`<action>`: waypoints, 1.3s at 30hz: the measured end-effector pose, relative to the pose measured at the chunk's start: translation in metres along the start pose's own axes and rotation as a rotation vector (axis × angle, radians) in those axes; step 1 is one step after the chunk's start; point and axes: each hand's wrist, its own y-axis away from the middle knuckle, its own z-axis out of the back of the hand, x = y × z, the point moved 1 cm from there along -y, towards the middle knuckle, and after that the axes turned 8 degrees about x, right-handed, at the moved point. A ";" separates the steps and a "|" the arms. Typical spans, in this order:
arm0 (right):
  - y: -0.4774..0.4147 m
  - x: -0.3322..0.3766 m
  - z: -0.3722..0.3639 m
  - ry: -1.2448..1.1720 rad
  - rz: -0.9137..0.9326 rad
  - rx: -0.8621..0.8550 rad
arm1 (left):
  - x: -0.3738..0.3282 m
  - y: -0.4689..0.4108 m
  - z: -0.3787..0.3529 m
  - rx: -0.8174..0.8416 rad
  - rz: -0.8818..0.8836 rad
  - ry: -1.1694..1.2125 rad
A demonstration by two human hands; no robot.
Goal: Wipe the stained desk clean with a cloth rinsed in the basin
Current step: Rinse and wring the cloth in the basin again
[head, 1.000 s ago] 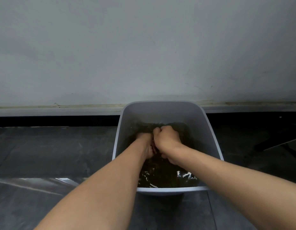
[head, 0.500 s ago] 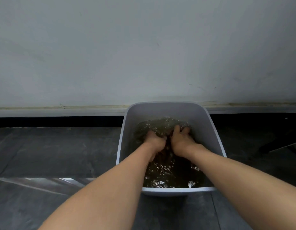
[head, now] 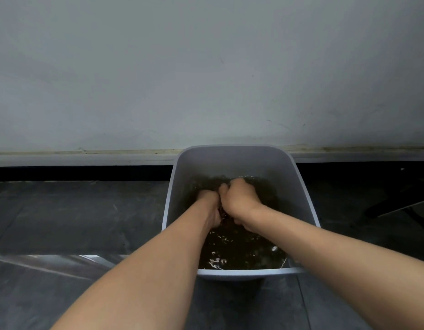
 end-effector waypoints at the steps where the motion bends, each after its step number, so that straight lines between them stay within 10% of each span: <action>1: -0.001 -0.002 0.002 0.009 0.012 -0.014 | -0.001 0.005 -0.003 0.042 -0.013 -0.043; 7: -0.023 -0.025 0.035 0.148 -0.017 -0.140 | -0.008 0.019 -0.009 0.225 -0.057 -0.272; 18: -0.036 -0.020 0.051 0.320 -0.169 0.258 | -0.029 0.008 -0.003 0.054 -0.200 -1.764; 28: -0.029 -0.026 0.055 0.714 0.072 0.136 | -0.006 -0.007 0.011 0.062 -0.279 -1.818; 39: -0.035 -0.040 0.026 0.845 0.163 0.435 | 0.000 -0.017 0.018 0.045 -0.257 -1.727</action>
